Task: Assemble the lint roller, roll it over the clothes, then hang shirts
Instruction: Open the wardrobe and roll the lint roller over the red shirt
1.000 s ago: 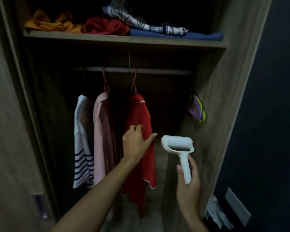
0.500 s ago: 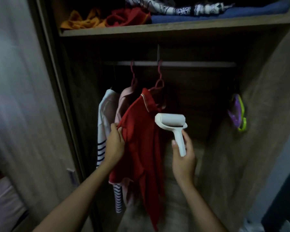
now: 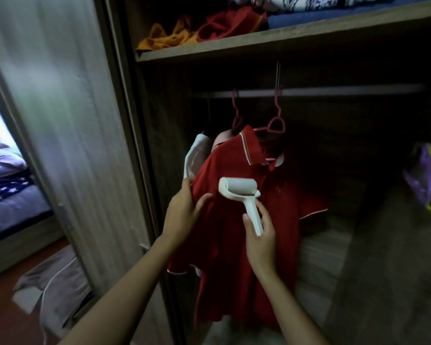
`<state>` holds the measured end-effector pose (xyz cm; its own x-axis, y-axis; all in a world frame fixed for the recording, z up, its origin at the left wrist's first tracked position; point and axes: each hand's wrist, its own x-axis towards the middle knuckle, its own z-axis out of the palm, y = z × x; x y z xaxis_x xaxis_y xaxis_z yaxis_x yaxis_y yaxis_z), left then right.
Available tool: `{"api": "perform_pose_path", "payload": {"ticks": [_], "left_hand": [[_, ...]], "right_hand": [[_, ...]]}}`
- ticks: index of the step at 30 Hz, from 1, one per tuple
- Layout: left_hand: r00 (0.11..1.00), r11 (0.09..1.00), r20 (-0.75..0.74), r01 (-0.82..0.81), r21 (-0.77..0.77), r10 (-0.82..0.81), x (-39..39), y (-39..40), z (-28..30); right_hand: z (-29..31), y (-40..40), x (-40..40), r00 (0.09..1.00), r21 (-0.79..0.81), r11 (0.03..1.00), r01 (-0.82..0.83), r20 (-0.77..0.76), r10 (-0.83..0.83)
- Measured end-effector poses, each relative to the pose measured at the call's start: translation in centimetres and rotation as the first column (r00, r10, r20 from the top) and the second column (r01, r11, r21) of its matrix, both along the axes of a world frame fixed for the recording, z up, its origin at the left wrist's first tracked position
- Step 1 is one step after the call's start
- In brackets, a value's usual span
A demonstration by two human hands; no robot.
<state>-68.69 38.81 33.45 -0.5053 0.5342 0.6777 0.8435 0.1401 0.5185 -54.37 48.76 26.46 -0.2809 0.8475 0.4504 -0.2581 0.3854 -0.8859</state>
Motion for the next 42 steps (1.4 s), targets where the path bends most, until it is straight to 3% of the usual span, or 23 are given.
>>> {"api": "perform_pose_path", "payload": {"ticks": [5, 11, 16, 22, 28, 33, 37, 42], "left_hand": [[0.991, 0.996, -0.104, -0.083, 0.021, 0.085, -1.3, -0.5, -0.5], [0.954, 0.959, -0.164, -0.269, -0.086, 0.252, -0.9, -0.9, -0.8], [0.943, 0.955, -0.253, -0.259, -0.141, 0.219, 0.1, -1.3, -0.6], [0.923, 0.970, -0.358, -0.202, -0.133, 0.144, -0.8, -2.0, -1.9], [0.953, 0.970, -0.275, -0.175, -0.169, 0.124, -1.5, -1.9, -2.7], [0.957, 0.945, -0.184, -0.260, -0.196, 0.225, -1.0, -1.2, -3.9], [0.935, 0.903, -0.167, -0.348, -0.250, 0.314, -0.6, -0.7, -4.6], [0.953, 0.918, -0.082, -0.302, -0.258, 0.291, -0.3, -0.1, -4.9]], "right_hand": [[-4.7, -0.7, 0.5, 0.989, -0.024, 0.999, -0.024, 0.146, 0.028], [-2.6, 0.5, 0.3, 0.983, 0.071, 0.988, 0.135, 0.113, -0.142], [-2.5, 2.6, 0.0, 0.984, 0.104, 0.984, 0.145, 0.087, -0.154], [-11.1, 1.7, -0.4, 0.973, 0.060, 0.994, 0.094, 0.208, -0.104], [-18.7, 1.0, 0.3, 0.914, 0.013, 1.000, -0.028, 0.406, 0.020], [-18.0, 1.8, 0.0, 0.926, 0.072, 0.995, 0.070, 0.366, -0.091], [-18.7, 2.2, -0.2, 0.917, 0.030, 0.997, 0.067, 0.393, -0.073], [-24.3, 1.1, 0.1, 0.776, 0.000, 1.000, -0.013, 0.631, 0.010]]}}
